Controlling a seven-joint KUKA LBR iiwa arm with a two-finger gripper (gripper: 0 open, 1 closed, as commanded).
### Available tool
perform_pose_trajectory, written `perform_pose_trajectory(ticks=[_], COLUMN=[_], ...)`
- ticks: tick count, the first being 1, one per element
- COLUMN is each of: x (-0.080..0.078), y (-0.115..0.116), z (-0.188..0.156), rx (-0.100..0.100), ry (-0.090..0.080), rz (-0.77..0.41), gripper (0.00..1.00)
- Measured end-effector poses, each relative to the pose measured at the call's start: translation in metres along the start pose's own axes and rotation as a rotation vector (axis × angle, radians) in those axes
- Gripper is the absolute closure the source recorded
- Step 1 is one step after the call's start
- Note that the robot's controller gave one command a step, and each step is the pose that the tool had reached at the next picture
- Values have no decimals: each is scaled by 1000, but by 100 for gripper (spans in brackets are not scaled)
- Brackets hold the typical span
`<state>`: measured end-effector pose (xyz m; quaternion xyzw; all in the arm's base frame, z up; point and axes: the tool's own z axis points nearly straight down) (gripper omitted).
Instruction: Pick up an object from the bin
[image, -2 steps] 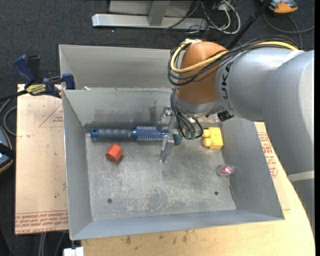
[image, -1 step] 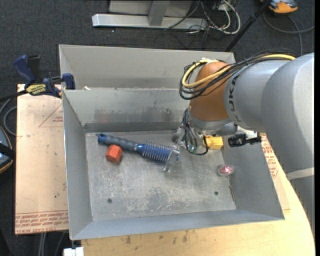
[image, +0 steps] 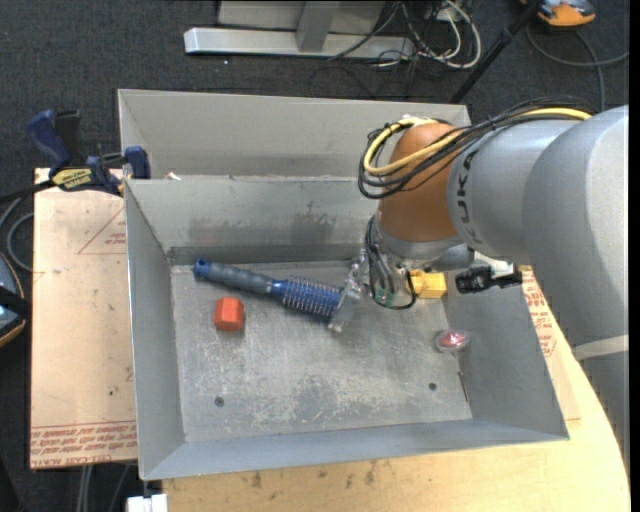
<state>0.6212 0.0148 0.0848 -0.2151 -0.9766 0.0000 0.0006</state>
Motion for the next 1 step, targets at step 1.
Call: perform_pose_trajectory(ticks=[1], x=[13], y=[-8], z=[-164], rx=[-2], ry=[-8], rz=[-307], gripper=[100])
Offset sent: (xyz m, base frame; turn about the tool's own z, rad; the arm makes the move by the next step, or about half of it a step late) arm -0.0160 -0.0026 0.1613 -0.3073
